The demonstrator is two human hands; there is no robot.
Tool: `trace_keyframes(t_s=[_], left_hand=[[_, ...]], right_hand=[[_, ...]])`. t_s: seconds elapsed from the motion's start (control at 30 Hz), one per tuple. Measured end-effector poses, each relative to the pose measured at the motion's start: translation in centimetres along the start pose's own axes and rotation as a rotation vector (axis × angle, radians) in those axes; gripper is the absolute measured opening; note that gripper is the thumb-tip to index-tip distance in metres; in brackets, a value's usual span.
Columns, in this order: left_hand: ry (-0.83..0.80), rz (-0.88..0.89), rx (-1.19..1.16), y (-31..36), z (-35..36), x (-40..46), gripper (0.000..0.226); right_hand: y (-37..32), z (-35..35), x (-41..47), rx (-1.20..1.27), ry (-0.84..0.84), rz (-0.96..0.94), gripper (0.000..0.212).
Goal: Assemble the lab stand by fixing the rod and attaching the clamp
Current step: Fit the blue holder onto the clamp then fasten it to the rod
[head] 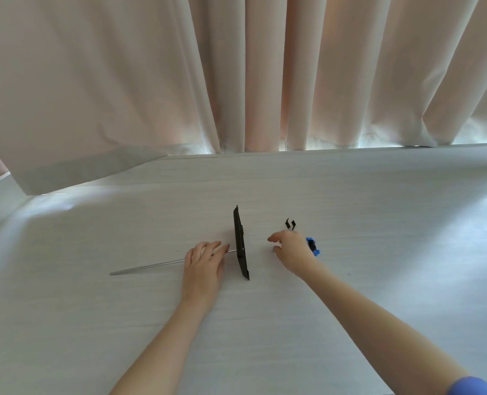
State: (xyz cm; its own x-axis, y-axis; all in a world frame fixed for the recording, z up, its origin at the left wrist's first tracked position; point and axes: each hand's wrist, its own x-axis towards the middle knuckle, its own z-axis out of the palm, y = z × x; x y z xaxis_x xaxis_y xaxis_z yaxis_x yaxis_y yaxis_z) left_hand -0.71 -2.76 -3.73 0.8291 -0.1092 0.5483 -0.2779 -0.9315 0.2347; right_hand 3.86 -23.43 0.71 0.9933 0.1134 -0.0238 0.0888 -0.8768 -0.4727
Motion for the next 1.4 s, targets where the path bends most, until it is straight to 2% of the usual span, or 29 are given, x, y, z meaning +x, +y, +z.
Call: trace_keyframes(t_s=[0.1,0.17,0.33,0.53,0.6,0.77,0.9,0.97,1.13,1.4], left_hand=[[-0.055,-0.068,-0.09,0.9,1.1,0.3,0.027],[-0.063,-0.108,-0.118,0.9,1.5,0.2,0.024],[-0.013,-0.097,-0.103,0.9,1.7,0.2,0.023],[-0.01,-0.119,-0.106,0.9,1.8,0.2,0.025],[-0.001,-0.117,-0.108,0.9,2.0,0.2,0.023],[-0.001,-0.129,-0.121,0.7,2.2,0.1,0.021],[-0.007,-0.131,-0.134,0.6,2.2,0.2,0.02],[-0.011,-0.135,-0.137,0.6,2.1,0.2,0.022],[-0.014,-0.131,-0.131,0.7,2.0,0.1,0.022],[-0.019,-0.14,-0.143,0.7,2.0,0.2,0.021]], right_hand=[[0.1,0.9,0.3,-0.095,-0.094,-0.018,0.047],[0.4,1.6,0.5,-0.188,-0.118,-0.087,0.046],[0.5,2.5,0.6,-0.31,-0.065,-0.219,0.038],[0.0,2.7,1.1,-0.287,0.002,-0.206,0.026],[-0.2,2.6,1.3,-0.134,0.02,-0.137,0.024],[-1.5,2.6,0.7,0.511,0.076,0.065,0.013],[-2.6,2.8,0.2,1.027,-0.055,0.185,0.021],[-2.9,2.9,0.1,1.206,-0.103,0.21,0.022],[-2.9,3.3,0.2,1.251,-0.11,0.136,0.019],[-2.7,3.7,0.7,1.248,-0.112,0.14,0.019]])
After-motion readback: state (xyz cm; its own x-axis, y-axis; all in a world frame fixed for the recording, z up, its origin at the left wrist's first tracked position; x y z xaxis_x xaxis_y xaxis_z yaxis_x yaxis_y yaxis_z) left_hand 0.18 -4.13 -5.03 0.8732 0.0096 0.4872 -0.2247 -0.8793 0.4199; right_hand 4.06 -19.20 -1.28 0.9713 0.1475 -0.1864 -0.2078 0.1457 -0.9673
